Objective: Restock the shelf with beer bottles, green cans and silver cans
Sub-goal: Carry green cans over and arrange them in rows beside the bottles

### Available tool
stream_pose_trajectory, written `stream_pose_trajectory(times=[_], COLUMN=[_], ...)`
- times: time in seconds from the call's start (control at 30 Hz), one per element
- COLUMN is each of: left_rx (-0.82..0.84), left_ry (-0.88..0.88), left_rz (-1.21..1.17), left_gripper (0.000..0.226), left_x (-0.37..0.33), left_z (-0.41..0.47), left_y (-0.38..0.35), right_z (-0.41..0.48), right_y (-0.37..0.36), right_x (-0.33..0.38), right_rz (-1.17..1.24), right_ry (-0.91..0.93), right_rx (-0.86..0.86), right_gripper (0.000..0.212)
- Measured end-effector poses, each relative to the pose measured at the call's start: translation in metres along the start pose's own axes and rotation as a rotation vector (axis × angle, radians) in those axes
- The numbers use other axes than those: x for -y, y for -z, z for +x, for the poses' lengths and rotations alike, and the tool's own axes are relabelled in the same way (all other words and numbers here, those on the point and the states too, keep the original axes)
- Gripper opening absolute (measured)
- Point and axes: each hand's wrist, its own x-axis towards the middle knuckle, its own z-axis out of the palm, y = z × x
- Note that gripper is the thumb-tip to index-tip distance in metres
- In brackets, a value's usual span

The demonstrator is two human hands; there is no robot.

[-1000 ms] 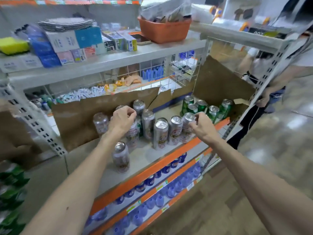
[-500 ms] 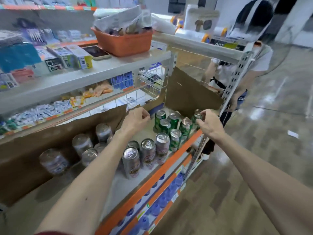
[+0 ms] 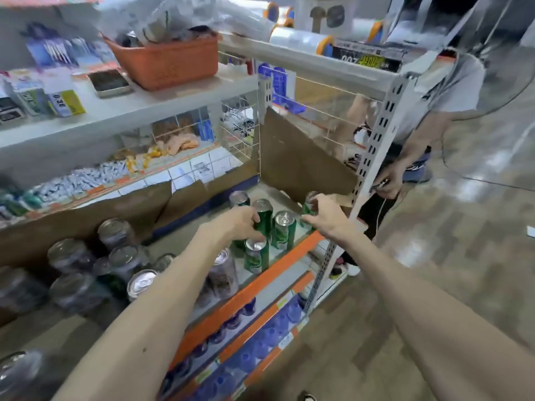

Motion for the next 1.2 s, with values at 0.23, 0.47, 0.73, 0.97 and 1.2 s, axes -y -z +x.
stream_pose_trajectory(times=[0.23,0.47,0.73,0.97,1.2], left_rx=[-0.07,-0.053,-0.071,-0.082,-0.262], left_ry=[0.164,0.29,0.305,0.306,0.283], left_rz=[0.069,0.096,0.211,0.204,-0.039], left_gripper=[0.049,0.059,0.045,0.038,0.052], left_x=[-0.004,-0.009,-0.01,-0.012,-0.017], left_z=[0.002,0.008,0.023,0.02,-0.008], left_y=[-0.021,-0.042,-0.055,-0.048,0.014], right_z=[0.043,0.07,0.073,0.069,0.081], right_y=[-0.021,-0.034,-0.055,-0.044,-0.002], right_x=[-0.011,-0.011,-0.025,-0.025,0.028], right_rz=[-0.097,-0.168,-0.113,-0.103,-0.174], right_ry=[0.146,0.261,0.31,0.283,0.332], right_rx=[0.221,0.323,0.343,0.353,0.295], right_gripper=[0.054,0.06,0.04,0.046,0.041])
